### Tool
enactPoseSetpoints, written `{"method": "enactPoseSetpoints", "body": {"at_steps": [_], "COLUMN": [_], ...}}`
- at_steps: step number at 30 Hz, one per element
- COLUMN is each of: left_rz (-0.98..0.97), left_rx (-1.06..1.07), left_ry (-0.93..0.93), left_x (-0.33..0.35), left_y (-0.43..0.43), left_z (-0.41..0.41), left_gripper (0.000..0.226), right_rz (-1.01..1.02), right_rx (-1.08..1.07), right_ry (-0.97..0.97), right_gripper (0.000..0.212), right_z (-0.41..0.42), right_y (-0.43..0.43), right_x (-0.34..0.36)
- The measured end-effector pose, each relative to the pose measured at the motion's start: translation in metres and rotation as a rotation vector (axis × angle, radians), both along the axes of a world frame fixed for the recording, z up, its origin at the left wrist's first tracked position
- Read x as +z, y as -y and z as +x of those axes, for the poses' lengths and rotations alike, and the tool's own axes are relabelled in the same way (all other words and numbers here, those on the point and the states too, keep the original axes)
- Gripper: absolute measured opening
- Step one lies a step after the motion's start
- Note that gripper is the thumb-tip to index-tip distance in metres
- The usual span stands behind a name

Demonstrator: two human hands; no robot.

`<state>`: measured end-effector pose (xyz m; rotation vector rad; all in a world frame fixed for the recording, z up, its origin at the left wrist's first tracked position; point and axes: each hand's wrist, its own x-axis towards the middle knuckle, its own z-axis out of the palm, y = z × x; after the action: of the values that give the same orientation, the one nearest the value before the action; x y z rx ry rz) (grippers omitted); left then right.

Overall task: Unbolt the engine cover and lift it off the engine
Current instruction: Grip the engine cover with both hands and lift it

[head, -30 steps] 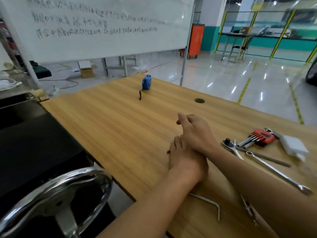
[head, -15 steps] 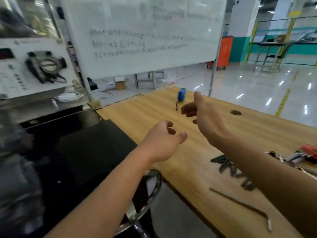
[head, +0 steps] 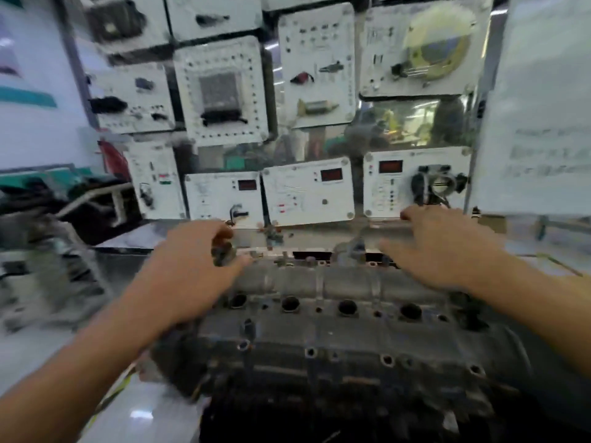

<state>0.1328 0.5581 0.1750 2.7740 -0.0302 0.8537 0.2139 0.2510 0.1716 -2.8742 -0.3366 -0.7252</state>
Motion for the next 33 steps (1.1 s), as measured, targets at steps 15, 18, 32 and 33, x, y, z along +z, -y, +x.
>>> {"method": "enactPoseSetpoints", "body": {"at_steps": [15,18,32,33], "left_rz": [0.089,0.259,0.053,-0.016], "left_rx": [0.038,0.123,0.046,0.040], "left_ry": [-0.416,-0.289,-0.254,-0.254], "left_x": [-0.059,-0.066,-0.045,-0.045], "left_y": [-0.094,-0.101,-0.083,-0.083], "left_z": [0.016,0.018,0.038,0.039], "left_gripper": [0.054,0.085,0.051,0.051], "right_rz": [-0.265,-0.142,-0.060,-0.053], "right_rx": [-0.155,-0.108,-0.071,-0.073], "right_ry": [-0.377,-0.329,-0.208,-0.209], "right_gripper": [0.119,0.080,0.054,0.054], "right_z": [0.040,0.031,0.024,0.024], "right_y": [0.060,0.066,0.072,0.072], "right_x": [-0.036,-0.040,-0.056,-0.056]}}
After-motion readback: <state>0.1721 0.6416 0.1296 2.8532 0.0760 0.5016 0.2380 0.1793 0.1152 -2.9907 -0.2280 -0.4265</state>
